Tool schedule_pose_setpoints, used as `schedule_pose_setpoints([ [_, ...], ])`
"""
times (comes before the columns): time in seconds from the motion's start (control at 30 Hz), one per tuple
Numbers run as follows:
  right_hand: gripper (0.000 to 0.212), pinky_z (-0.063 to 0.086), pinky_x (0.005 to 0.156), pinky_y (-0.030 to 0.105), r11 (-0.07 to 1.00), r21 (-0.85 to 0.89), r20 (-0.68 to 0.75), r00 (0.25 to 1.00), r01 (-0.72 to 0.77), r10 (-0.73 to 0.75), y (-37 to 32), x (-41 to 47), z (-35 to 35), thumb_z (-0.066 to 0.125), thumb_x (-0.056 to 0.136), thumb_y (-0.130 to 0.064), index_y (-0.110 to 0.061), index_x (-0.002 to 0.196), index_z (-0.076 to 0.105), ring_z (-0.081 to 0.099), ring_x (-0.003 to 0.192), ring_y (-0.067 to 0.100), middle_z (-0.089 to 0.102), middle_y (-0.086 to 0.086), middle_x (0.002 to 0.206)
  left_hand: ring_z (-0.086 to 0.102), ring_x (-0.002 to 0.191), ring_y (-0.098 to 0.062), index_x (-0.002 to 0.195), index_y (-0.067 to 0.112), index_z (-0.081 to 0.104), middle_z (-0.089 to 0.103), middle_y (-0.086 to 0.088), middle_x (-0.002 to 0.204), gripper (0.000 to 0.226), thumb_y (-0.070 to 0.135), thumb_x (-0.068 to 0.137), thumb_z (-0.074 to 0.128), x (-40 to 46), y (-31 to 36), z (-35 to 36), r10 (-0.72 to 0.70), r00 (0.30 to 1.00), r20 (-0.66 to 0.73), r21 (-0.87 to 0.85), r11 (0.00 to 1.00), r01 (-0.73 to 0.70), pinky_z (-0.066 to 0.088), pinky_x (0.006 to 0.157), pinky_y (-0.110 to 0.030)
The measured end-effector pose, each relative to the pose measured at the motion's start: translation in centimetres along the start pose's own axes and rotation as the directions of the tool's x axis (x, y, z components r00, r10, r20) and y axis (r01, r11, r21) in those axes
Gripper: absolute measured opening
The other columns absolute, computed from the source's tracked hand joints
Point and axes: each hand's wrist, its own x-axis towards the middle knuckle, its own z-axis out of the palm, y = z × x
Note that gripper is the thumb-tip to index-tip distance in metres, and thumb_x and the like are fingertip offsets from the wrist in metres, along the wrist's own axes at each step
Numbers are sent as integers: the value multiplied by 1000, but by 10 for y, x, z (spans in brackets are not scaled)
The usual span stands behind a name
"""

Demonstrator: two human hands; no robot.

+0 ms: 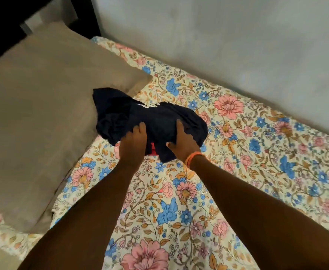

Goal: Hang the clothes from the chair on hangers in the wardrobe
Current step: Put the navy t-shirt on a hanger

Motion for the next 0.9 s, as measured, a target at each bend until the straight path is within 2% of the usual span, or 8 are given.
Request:
schedule_pose_setpoints([
  [0.07, 38, 50, 71, 42, 988, -153, -57, 998, 14, -23, 5, 17, 2, 52, 98, -17, -12, 135, 42, 63, 93, 40, 63, 15, 102, 60, 59, -29, 93, 5, 61, 60, -11, 74, 39, -5, 63, 82, 10, -6, 5, 39, 996, -76, -64, 997, -44, 47, 48, -33],
  [0.17, 9, 45, 60, 38, 993, -97, -210, 974, 68, -87, 10, 19, -4, 44, 96, -7, -6, 98, 53, 64, 79, 38, 63, 14, 84, 57, 77, -32, 93, 7, 59, 59, -11, 87, 28, 9, 73, 79, 8, -7, 0, 28, 999, -39, -233, 972, -36, 43, 61, -35],
  [0.3, 13, 35, 52, 24, 966, 93, -327, 924, 243, -201, 5, -27, -38, 47, 95, -17, -12, 84, 52, 51, 57, 10, 52, -2, 67, 55, 110, -29, 132, 10, 47, 56, -9, 129, 93, 71, 65, 68, -19, 25, -33, 83, 995, 54, -375, 925, -57, 50, 87, -47],
  [0.43, 27, 27, 50, 24, 950, 122, -443, 872, 288, -208, 11, -97, -93, 44, 94, -31, -13, 74, 50, 42, 53, 12, 46, -1, 61, 62, 83, -32, 109, 8, 61, 66, -8, 94, 32, 30, 88, 51, -48, 68, -97, 12, 995, -100, -392, 919, -51, 47, 68, -42],
  [0.57, 35, 34, 55, 33, 933, 183, -519, 836, 310, -176, 14, -176, -163, 50, 95, -33, -6, 72, 53, 47, 54, 22, 49, 8, 59, 58, 70, -29, 93, 11, 58, 61, -5, 78, 27, 29, 83, 41, -85, 93, -174, -8, 999, -53, -439, 898, -17, 43, 63, -39],
  [0.7, 33, 34, 56, 35, 920, 220, -548, 821, 326, -160, 22, -261, -238, 57, 99, -26, -4, 74, 53, 47, 57, 22, 50, 10, 61, 51, 66, -26, 89, 15, 45, 52, -4, 74, 15, 28, 94, 41, -137, 133, -261, -168, 982, 91, -744, 644, 179, 40, 58, -39],
  [0.77, 36, 30, 53, 33, 933, 209, -547, 826, 291, -135, 31, -288, -272, 55, 100, -28, -7, 72, 50, 43, 56, 18, 48, 5, 61, 50, 62, -25, 93, 13, 43, 51, -5, 73, 12, 22, 101, 42, -156, 155, -301, -181, 979, 99, -784, 592, 189, 37, 56, -38],
  [0.9, 41, 23, 59, 35, 957, 187, -569, 818, 220, -77, 59, -327, -345, 51, 102, -32, -16, 65, 40, 44, 63, 24, 47, 3, 64, 52, 65, -27, 91, 14, 42, 53, -4, 73, 26, 37, 100, 50, -175, 188, -379, -67, 998, -3, -687, 725, 46, 35, 53, -37],
])
